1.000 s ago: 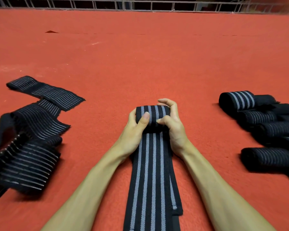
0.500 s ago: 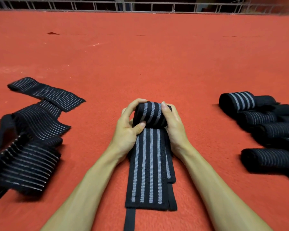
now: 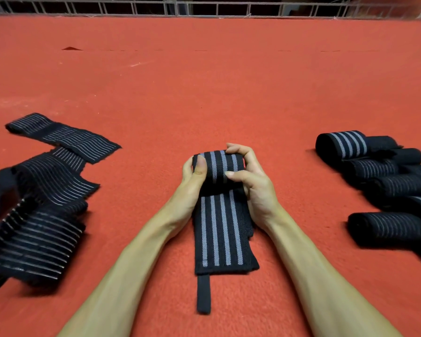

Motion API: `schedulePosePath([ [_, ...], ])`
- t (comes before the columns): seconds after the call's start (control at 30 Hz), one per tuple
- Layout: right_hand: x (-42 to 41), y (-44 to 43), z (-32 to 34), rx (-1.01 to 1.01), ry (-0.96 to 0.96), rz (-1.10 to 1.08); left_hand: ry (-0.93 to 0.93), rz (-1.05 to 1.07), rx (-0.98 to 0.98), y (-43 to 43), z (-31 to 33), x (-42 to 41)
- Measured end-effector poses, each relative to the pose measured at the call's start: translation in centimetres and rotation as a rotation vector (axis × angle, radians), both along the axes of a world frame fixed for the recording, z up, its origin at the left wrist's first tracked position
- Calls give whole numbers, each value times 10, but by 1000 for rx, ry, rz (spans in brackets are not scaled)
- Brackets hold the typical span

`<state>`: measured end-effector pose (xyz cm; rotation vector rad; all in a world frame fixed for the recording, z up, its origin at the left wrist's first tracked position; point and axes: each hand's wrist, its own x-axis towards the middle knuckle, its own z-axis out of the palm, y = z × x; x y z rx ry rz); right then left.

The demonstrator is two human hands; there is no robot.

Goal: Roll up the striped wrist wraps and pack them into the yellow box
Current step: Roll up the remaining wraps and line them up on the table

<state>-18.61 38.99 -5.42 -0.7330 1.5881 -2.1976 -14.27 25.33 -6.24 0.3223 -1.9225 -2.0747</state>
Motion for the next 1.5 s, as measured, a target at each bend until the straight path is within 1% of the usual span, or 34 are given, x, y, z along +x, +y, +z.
schedulePosePath([
  [0.03,0,-1,-1,19,39,2,-13,-55,19,1,-1,6],
  [0.1,1,-3,-1,81,104,9,-33,-80,-2,-2,-3,14],
  [0.2,1,-4,-4,151,152,-9,-7,-27,13,-2,1,18],
  [0.27,1,-5,-4,190,167,-50,11,-47,28,-2,4,17],
  [0.37,1,-8,-1,196,130,-126,68,-106,53,-4,4,19],
  [0.47,1,-11,1,218,51,-203,151,-181,-34,-8,4,20],
  [0.57,0,-10,0,266,21,-229,237,-225,-65,-8,5,21],
  [0.67,0,-7,2,362,91,-195,287,-202,-132,-8,9,22],
  [0.73,0,-7,3,382,117,-199,294,-198,-131,-8,9,23],
  [0.83,2,-8,2,244,53,-186,251,-227,-80,-6,9,25],
  [0.93,3,-5,2,163,47,-117,117,-282,48,0,9,28],
  [1.0,4,-4,3,118,46,-63,51,-270,131,2,7,27],
  [1.1,6,-3,7,35,41,-5,25,-236,178,1,5,23],
  [1.23,5,-1,7,37,93,31,6,-210,214,-2,2,20],
  [1.33,4,-3,3,74,110,44,-1,-169,141,-7,0,17],
  [1.4,4,-8,1,127,84,-13,-11,-146,70,-8,-1,17],
  [1.47,2,-11,-3,206,37,-57,-11,-110,51,-6,0,18],
  [1.5,1,-11,-6,229,6,-46,-9,-87,43,-6,0,19],
])
